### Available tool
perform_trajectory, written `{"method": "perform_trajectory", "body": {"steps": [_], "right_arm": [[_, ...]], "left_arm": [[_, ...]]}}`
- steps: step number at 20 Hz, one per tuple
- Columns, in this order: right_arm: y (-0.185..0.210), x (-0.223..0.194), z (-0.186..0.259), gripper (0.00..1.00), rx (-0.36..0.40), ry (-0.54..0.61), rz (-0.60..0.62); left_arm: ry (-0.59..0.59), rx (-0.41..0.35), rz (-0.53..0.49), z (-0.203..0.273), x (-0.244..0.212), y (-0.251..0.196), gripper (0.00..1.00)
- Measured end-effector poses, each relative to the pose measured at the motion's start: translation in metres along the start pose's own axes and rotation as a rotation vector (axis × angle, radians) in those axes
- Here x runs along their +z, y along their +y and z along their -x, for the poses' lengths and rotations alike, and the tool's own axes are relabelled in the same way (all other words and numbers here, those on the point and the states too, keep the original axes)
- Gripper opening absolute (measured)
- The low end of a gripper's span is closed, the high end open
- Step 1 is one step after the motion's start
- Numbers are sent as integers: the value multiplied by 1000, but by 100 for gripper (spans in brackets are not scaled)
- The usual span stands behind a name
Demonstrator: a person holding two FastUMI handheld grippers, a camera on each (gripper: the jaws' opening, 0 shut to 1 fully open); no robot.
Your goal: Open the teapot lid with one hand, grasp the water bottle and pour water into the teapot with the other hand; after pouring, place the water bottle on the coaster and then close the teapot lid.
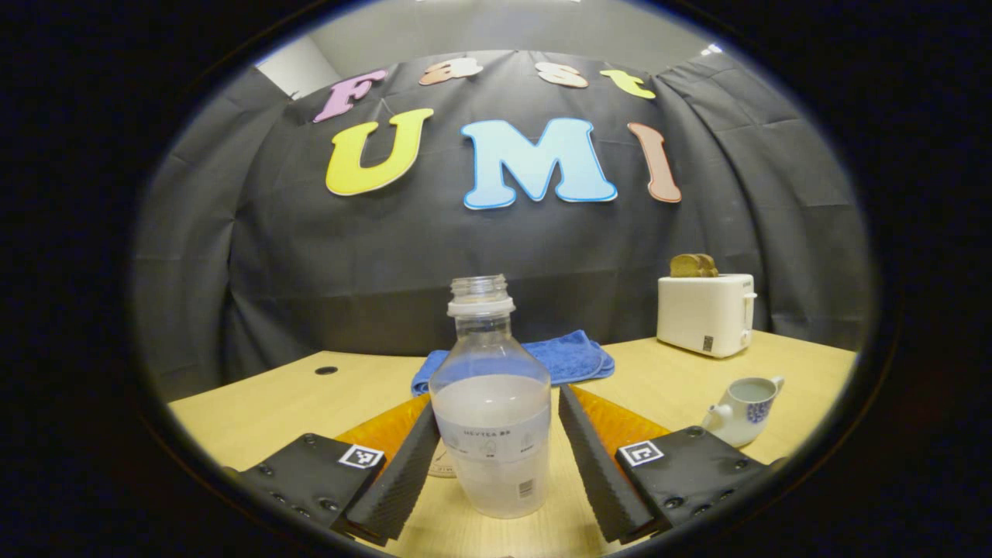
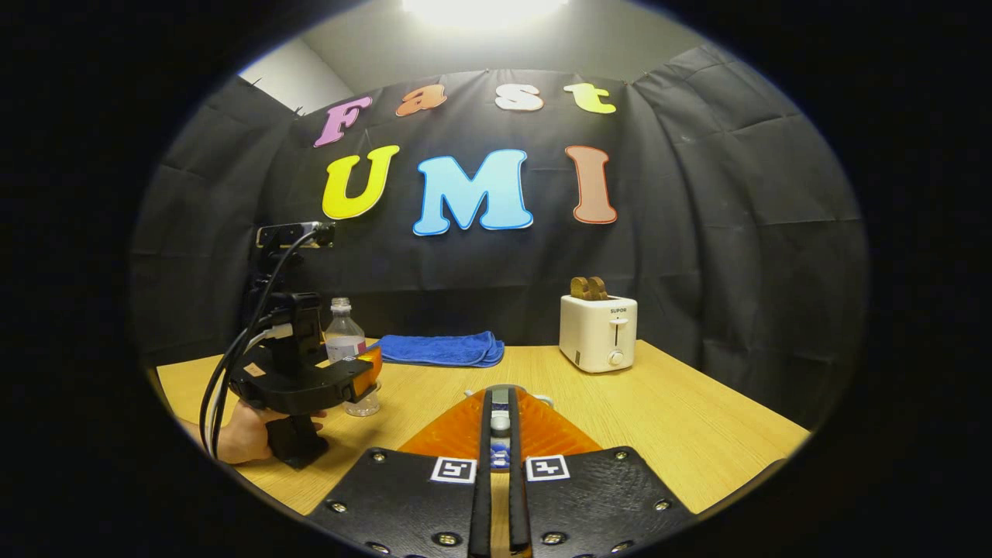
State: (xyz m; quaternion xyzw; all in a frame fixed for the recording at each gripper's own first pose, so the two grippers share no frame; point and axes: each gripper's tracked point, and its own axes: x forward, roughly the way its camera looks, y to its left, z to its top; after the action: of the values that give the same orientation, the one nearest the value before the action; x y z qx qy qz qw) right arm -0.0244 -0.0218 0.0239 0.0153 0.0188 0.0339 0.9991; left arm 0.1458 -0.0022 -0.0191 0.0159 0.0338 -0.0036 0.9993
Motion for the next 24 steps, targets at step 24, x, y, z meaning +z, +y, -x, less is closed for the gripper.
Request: {"method": "perform_trajectory", "body": {"steps": [24], "right_arm": [[15,-35,60,9,72,51,-40]], "left_arm": [[-34,-92,-575,14,33,-55,84]]}}
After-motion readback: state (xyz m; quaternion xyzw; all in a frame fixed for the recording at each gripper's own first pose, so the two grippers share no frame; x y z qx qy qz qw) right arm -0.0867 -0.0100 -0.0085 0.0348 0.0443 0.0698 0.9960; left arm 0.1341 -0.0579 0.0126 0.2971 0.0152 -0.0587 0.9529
